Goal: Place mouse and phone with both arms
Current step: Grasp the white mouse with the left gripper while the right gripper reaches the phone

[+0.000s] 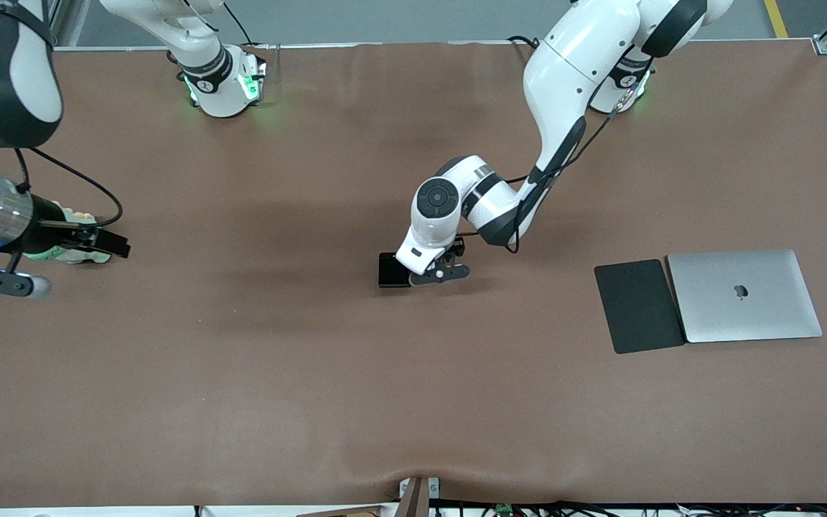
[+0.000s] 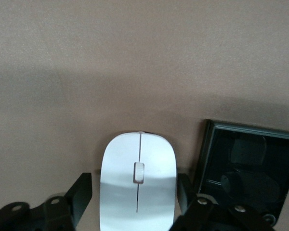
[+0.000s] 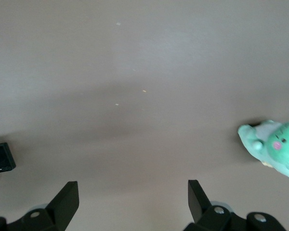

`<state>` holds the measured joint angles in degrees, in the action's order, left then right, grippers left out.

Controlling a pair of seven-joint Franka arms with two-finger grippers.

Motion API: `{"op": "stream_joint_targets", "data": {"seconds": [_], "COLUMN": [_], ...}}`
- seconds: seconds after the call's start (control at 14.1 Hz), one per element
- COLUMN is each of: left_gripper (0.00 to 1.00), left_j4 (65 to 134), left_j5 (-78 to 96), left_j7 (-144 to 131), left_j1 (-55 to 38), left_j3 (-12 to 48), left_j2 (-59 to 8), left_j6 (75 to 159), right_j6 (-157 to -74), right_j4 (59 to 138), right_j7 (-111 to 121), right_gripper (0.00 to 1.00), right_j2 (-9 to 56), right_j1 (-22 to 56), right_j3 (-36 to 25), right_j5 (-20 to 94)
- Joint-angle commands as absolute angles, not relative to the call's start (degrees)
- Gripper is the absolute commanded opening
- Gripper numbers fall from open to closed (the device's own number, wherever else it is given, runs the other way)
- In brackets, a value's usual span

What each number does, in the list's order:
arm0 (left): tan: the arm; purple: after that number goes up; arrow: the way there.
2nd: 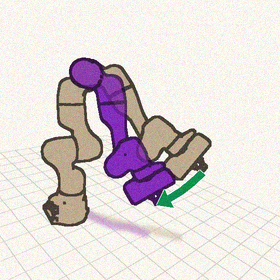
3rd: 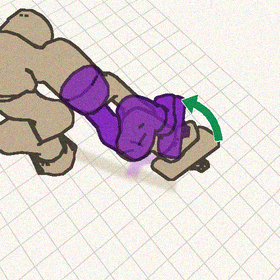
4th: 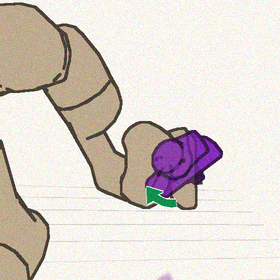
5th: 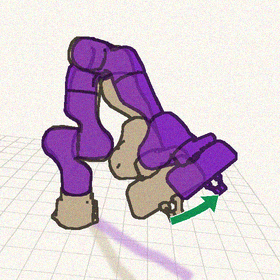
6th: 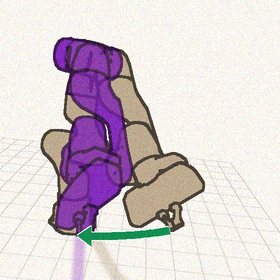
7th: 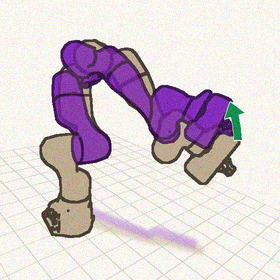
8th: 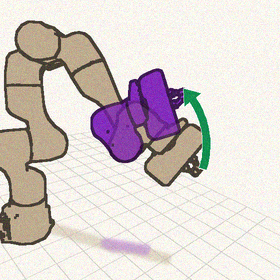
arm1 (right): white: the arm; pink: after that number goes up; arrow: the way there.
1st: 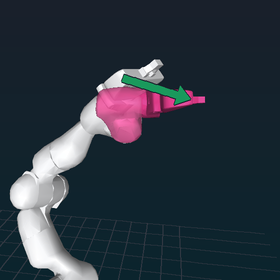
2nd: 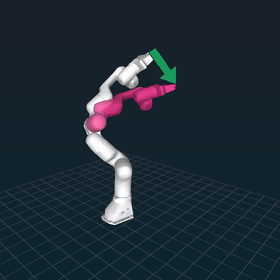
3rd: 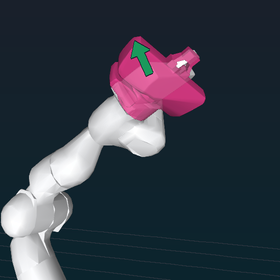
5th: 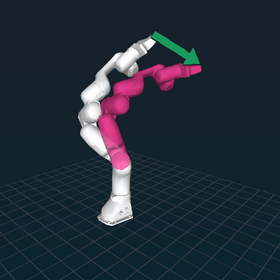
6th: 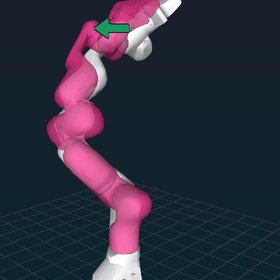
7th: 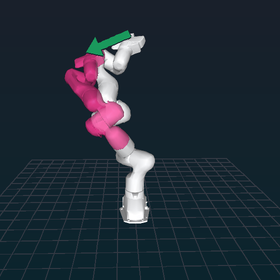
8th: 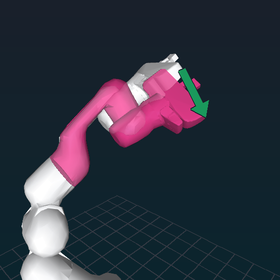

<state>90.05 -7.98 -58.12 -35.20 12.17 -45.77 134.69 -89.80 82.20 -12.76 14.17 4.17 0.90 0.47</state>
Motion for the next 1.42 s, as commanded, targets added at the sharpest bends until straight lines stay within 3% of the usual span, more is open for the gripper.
{"op": "stream_joint_targets", "data": {"seconds": [0.0, 0.5, 0.71, 1.07, 1.21, 1.35], "left_gripper": [0.67, 0.41, 0.41, 0.41, 0.41, 0.41], "left_j4": [89.0, 88.9, 88.8, 88.9, 89.1, 89.3], "left_j5": [-9.9, -11.6, -12.0, -12.6, -12.6, -12.3], "left_j7": [-60.2, -59.7, -59.4, -51.6, -47.8, -43.6], "left_j1": [-36.1, -35.2, -33.8, -27.8, -24.8, -21.9], "left_j3": [11.7, 11.6, 11.5, 11.6, 11.8, 12.0], "left_j2": [-46.5, -45.5, -43.4, -36.6, -34.3, -32.6], "left_j6": [135.1, 134.3, 132.7, 124.6, 122.5, 121.0], "right_j6": [-90.9, -102.0, -109.7, -110.8, -111.3, -117.8], "right_j4": [80.5, 80.6, 80.6, 81.0, 80.8, 80.8], "right_j7": [-13.7, -13.6, -13.5, -12.5, -12.3, -13.2], "right_gripper": [1.00, 1.00, 1.00, 1.00, 1.00, 1.00], "right_j2": [17.8, 27.6, 32.8, 35.4, 37.3, 39.1], "right_j1": [7.3, 11.5, 13.4, 18.9, 22.7, 28.3], "right_j3": [0.6, 0.6, 0.6, 0.7, 0.9, 0.8], "right_j5": [0.2, 0.6, 0.8, 0.8, 0.6, 0.4]}}
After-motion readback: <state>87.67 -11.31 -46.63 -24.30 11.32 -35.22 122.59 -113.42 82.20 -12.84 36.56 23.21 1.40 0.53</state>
